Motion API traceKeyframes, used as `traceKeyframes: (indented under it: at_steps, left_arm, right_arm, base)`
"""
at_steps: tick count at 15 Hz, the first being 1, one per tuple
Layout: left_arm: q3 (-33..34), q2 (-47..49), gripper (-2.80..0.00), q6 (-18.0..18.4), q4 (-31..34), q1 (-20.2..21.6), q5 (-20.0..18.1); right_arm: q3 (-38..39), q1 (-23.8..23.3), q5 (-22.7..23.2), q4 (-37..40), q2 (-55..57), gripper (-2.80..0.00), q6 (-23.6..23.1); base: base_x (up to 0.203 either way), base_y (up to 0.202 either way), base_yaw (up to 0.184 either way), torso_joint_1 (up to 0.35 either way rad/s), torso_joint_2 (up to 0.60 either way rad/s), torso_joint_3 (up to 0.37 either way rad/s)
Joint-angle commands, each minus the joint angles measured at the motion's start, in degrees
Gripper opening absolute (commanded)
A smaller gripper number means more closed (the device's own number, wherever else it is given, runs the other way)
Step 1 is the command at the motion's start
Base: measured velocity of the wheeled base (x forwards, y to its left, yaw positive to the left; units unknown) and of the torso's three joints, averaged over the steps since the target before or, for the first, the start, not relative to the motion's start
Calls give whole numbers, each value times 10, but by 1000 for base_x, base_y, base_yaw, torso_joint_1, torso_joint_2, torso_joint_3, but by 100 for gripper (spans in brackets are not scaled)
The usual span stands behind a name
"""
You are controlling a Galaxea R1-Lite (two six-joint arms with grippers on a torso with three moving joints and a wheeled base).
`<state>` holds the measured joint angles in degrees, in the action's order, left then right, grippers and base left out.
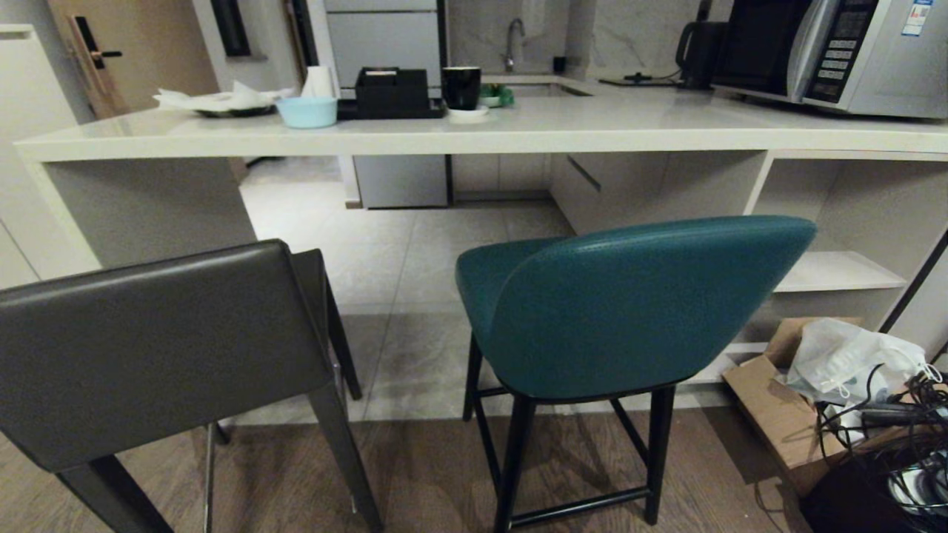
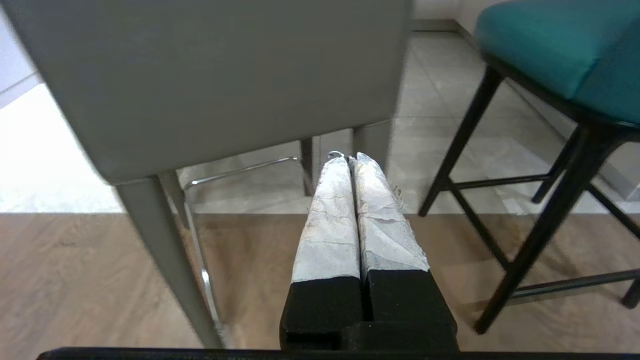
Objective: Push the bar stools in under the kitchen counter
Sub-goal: Push the blue chair back under the dining table
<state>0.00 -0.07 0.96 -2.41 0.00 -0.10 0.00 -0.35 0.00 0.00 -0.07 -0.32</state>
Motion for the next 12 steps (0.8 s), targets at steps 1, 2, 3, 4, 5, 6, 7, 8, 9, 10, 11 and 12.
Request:
traceKeyframes:
  at_steps: [1, 2, 3, 4, 5, 6, 7, 8, 9, 10, 11, 12]
  left_arm:
    - [11, 0, -280, 0, 0, 0, 0]
    - [11, 0, -280, 0, 0, 0, 0]
    - [11, 0, -280, -1, 0, 0, 0]
    - [11, 0, -280, 0, 0, 0, 0]
    - [11, 0, -280, 0, 0, 0, 0]
    - [11, 0, -280, 0, 0, 0, 0]
    - [11, 0, -280, 0, 0, 0, 0]
    - [11, 0, -280, 0, 0, 0, 0]
    - [11, 0, -280, 0, 0, 0, 1]
    - [11, 0, -280, 0, 0, 0, 0]
    - [11, 0, -280, 0, 0, 0, 0]
    - [11, 0, -280, 0, 0, 0, 0]
  right_arm:
    - [0, 0, 0, 0, 1, -280, 0]
    - [0, 0, 0, 0, 1, -280, 0]
    - [0, 0, 0, 0, 1, -280, 0]
    - [0, 0, 0, 0, 1, -280, 0]
    - [0, 0, 1, 0, 1, -280, 0]
    - [0, 0, 0, 0, 1, -280, 0]
    - [0, 0, 0, 0, 1, -280, 0]
    - [0, 0, 0, 0, 1, -280, 1]
    - [0, 0, 0, 0, 1, -280, 1]
    - [0, 0, 0, 0, 1, -280, 1]
    - [0, 0, 0, 0, 1, -280, 0]
    - [0, 0, 0, 0, 1, -280, 0]
  base:
    - [0, -199, 2, 2, 3, 2]
    - [0, -195, 1, 2, 2, -2]
    - [0, -193, 2, 2, 7, 7]
    - [0, -195, 0, 2, -2, 2]
    - [0, -199, -3, -2, -2, 7]
    - [0, -195, 3, 7, 2, -1]
    - [0, -198, 2, 2, 2, 11]
    - [0, -193, 2, 2, 1, 5]
    - [0, -191, -1, -1, 1, 5]
    - [0, -192, 2, 3, 2, 6]
    - [0, -194, 2, 2, -1, 3]
    - [0, -168, 4, 2, 2, 2]
